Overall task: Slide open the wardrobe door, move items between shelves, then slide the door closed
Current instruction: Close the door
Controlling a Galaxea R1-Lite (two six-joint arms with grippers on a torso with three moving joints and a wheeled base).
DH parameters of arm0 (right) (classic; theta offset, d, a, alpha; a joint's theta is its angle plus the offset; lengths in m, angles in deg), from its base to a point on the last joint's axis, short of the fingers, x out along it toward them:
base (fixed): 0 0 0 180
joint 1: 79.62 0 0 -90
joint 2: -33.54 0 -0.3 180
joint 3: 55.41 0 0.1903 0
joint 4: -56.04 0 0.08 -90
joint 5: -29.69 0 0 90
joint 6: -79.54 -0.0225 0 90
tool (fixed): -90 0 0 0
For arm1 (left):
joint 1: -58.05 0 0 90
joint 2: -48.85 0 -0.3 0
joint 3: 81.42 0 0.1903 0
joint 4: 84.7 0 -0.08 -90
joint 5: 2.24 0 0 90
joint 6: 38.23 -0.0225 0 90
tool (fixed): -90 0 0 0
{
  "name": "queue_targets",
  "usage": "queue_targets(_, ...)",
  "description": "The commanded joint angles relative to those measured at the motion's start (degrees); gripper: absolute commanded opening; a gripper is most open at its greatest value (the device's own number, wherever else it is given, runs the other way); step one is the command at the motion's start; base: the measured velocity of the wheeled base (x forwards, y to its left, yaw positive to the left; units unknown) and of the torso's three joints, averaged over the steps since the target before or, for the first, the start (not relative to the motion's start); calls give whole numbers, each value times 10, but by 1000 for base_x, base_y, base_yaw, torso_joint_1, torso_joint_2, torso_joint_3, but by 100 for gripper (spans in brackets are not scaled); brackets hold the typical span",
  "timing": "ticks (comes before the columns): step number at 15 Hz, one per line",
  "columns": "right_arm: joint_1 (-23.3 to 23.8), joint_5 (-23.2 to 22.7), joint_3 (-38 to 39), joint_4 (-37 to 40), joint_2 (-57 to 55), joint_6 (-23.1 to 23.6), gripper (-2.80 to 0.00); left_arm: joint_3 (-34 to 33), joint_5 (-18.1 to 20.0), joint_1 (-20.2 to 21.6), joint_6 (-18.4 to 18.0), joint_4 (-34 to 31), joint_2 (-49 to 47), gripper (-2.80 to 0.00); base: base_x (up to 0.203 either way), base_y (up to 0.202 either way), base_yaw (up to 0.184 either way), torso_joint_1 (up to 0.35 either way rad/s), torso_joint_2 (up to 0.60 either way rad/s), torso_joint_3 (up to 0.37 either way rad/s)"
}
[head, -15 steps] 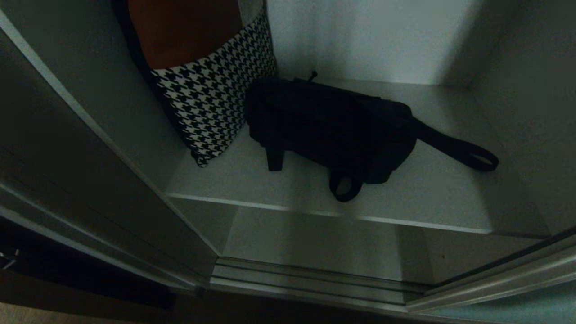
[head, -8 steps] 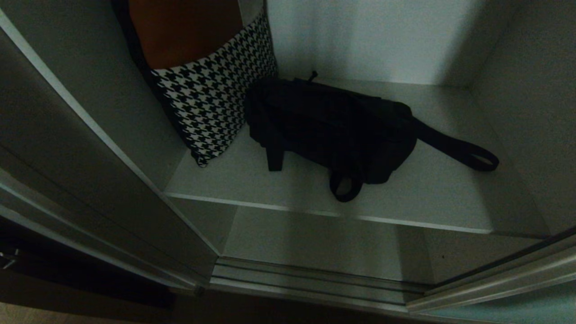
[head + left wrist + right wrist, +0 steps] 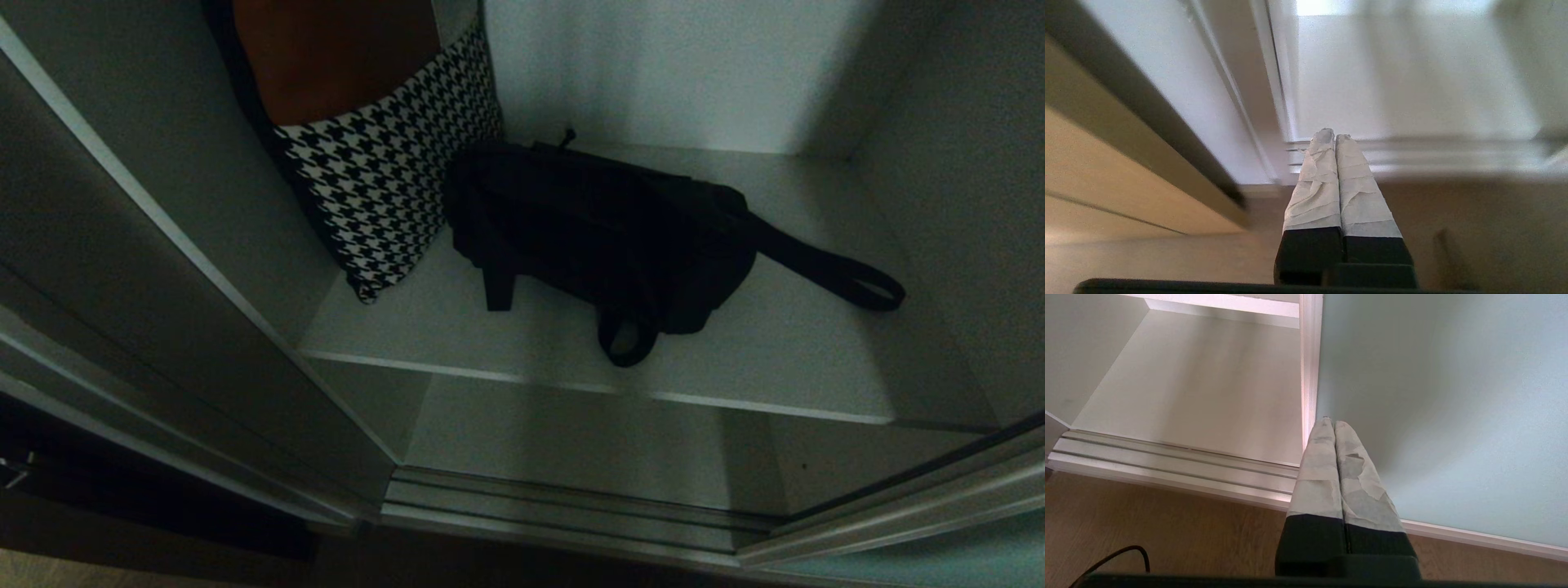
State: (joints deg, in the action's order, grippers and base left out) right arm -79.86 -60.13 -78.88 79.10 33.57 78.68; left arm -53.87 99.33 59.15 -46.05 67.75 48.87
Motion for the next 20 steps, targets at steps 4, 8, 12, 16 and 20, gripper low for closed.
queue_targets(4,0,0,0,0,1,0,-280,-22,-125,1,27,8,-1,-280,0,0,0,0,0,0)
queue_targets(8,0,0,0,0,1,0,-280,-42,-103,1,15,39,-2,-280,0,0,0,0,0,0)
queue_targets(12,0,0,0,0,1,0,-280,-42,-103,1,14,40,-1,-280,0,0,0,0,0,0)
queue_targets(16,0,0,0,0,1,0,-280,-42,-103,1,10,40,-1,-280,-68,0,1,2,1,2)
queue_targets(20,0,0,0,0,1,0,-280,-42,-103,1,11,41,-2,-280,-195,0,1,2,5,2)
